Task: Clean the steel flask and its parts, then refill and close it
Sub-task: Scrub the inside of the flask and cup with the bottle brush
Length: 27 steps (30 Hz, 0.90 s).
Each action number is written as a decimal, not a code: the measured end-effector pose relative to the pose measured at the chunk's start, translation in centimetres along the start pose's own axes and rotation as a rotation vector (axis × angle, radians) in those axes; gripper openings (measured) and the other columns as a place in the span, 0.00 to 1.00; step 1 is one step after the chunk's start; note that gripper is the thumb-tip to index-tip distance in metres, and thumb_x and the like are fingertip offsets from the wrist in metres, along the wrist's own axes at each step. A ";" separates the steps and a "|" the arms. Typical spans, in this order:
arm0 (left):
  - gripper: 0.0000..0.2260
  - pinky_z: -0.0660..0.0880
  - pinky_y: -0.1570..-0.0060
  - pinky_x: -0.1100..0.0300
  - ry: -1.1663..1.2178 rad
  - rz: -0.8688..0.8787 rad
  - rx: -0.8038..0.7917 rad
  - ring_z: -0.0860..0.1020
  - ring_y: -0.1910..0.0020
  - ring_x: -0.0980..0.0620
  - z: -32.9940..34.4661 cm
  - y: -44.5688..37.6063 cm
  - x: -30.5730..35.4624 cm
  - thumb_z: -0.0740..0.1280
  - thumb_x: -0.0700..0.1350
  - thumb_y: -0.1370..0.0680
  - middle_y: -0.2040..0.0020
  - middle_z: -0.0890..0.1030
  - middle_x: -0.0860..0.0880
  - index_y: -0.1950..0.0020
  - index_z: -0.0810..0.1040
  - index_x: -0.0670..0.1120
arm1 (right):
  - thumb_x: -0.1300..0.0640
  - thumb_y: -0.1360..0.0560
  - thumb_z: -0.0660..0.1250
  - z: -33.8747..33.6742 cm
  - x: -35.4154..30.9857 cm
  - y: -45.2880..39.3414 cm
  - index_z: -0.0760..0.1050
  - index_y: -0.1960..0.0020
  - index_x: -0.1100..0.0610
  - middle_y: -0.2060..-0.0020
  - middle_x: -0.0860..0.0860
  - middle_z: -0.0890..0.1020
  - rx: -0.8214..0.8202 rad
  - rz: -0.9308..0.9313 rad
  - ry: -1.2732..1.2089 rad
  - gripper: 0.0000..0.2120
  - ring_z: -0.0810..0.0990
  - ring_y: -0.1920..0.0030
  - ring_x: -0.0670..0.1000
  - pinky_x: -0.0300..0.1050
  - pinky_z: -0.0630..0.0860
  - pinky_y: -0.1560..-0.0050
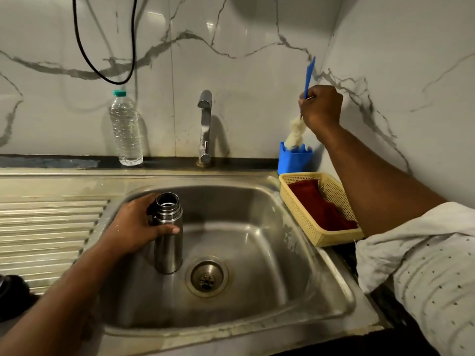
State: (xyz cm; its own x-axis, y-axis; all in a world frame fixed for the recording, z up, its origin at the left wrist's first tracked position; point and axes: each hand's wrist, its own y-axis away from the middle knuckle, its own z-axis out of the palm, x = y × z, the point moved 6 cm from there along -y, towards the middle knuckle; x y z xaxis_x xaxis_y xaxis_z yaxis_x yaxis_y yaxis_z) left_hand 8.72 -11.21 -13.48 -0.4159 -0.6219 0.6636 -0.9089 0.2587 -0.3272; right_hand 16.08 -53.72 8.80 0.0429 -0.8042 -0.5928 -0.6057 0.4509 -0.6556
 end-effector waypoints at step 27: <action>0.32 0.74 0.40 0.57 0.009 -0.027 -0.010 0.78 0.44 0.56 -0.2 0.4 0.4 0.87 0.50 0.38 0.47 0.78 0.61 0.45 0.71 0.67 | 0.62 0.31 0.67 -9.4 -9.0 1.0 0.81 0.58 0.50 0.59 0.49 0.87 0.130 -0.075 -0.407 0.09 0.87 0.61 0.48 0.46 0.85 0.58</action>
State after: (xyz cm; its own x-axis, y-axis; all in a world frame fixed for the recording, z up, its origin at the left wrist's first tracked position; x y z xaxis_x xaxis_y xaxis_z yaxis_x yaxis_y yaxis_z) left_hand 8.22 -11.16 -13.19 -0.3918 -0.6222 0.6777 -0.9199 0.2496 -0.3026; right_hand 7.63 -49.65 17.92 0.4085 -0.6300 -0.6605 -0.4847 0.4634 -0.7418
